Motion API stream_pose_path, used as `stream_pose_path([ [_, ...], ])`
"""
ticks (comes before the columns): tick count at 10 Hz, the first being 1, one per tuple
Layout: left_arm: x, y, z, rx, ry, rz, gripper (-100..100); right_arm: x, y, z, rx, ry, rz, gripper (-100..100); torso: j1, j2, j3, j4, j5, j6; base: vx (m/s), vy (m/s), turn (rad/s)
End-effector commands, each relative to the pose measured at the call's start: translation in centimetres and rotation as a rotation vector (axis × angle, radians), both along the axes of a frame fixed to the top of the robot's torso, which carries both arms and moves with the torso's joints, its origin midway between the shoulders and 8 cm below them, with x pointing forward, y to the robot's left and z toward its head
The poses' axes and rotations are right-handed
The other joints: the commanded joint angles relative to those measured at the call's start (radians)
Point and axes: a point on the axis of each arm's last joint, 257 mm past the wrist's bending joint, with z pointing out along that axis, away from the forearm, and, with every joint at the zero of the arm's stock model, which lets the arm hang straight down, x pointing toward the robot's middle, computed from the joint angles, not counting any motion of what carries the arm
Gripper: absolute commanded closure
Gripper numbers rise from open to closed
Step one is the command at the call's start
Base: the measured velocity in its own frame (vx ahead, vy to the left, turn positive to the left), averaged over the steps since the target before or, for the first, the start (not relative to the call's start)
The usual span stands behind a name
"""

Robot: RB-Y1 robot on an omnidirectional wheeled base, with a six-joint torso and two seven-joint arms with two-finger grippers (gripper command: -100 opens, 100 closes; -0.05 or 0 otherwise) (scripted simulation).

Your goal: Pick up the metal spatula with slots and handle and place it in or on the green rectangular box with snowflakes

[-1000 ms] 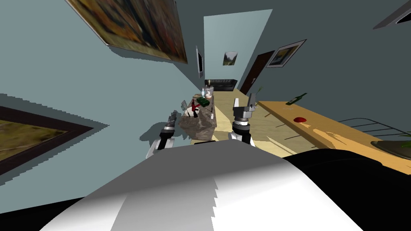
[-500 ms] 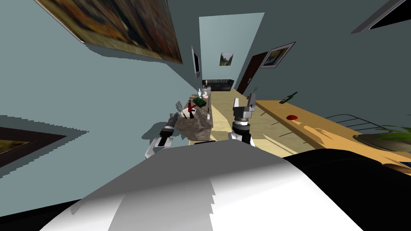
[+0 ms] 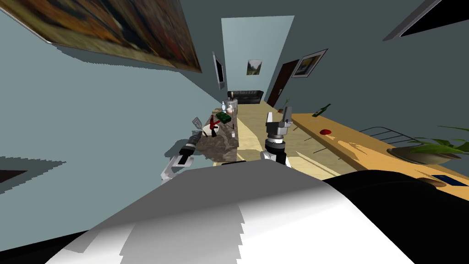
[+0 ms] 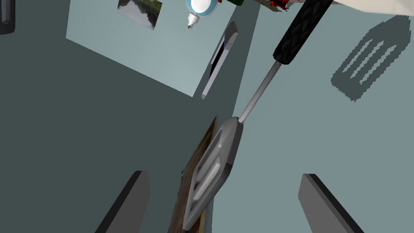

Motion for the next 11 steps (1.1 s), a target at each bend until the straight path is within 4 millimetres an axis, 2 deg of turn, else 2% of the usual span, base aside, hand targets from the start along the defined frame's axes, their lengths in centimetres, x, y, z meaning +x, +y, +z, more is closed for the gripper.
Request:
stream_pose_path([
  [1, 0.4, 1.7, -1.2, 0.071, 0.033, 0.03, -100, 0.0, 0.0, 0.0, 0.0, 0.0, 0.0, 0, 0.0, 0.0, 0.0, 0.0, 0.0, 0.0, 0.024, -0.076, -0.083],
  [4, 1.2, 5.0, -2.6, 0.186, 0.083, 0.078, -100, 0.0, 0.0, 0.0, 0.0, 0.0, 0.0, 0, 0.0, 0.0, 0.0, 0.0, 0.0, 0.0, 0.015, -0.082, -0.075],
  [5, 1.5, 6.9, -3.1, 0.253, 0.11, 0.106, -100, 0.0, 0.0, 0.0, 0.0, 0.0, 0.0, 0, 0.0, 0.0, 0.0, 0.0, 0.0, 0.0, 0.022, -0.092, -0.099],
  [6, 1.5, 6.9, -3.1, 0.253, 0.11, 0.106, -100, 0.0, 0.0, 0.0, 0.0, 0.0, 0.0, 0, -0.001, 0.0, 0.0, 0.0, 0.0, 0.0, 0.024, -0.067, -0.035],
  [7, 1.8, 8.7, -3.4, 0.31, 0.131, 0.13, -100, 0.0, 0.0, 0.0, 0.0, 0.0, 0.0, 0, 0.001, 0.0, 0.0, 0.0, 0.0, 0.0, 0.024, -0.056, -0.075],
  [9, 2.0, 10.6, -3.6, 0.371, 0.151, 0.155, -100, 0.0, 0.0, 0.0, 0.0, 0.0, 0.0, 0, 0.002, 0.0, 0.0, 0.0, 0.0, 0.0, 0.009, -0.04, -0.029],
  [10, 2.1, 11.3, -3.5, 0.393, 0.158, 0.164, -100, 0.0, 0.0, 0.0, 0.0, 0.0, 0.0, 0, 0.003, 0.001, 0.001, 0.0, 0.001, 0.0, 0.0, -0.025, -0.035],
  [11, 2.0, 10.8, -3.4, 0.376, 0.153, 0.157, -100, 0.0, 0.0, 0.0, 0.0, 0.0, 0.0, 0, 0.004, 0.002, 0.001, 0.0, 0.001, 0.0, 0.0, -0.008, -0.003],
])
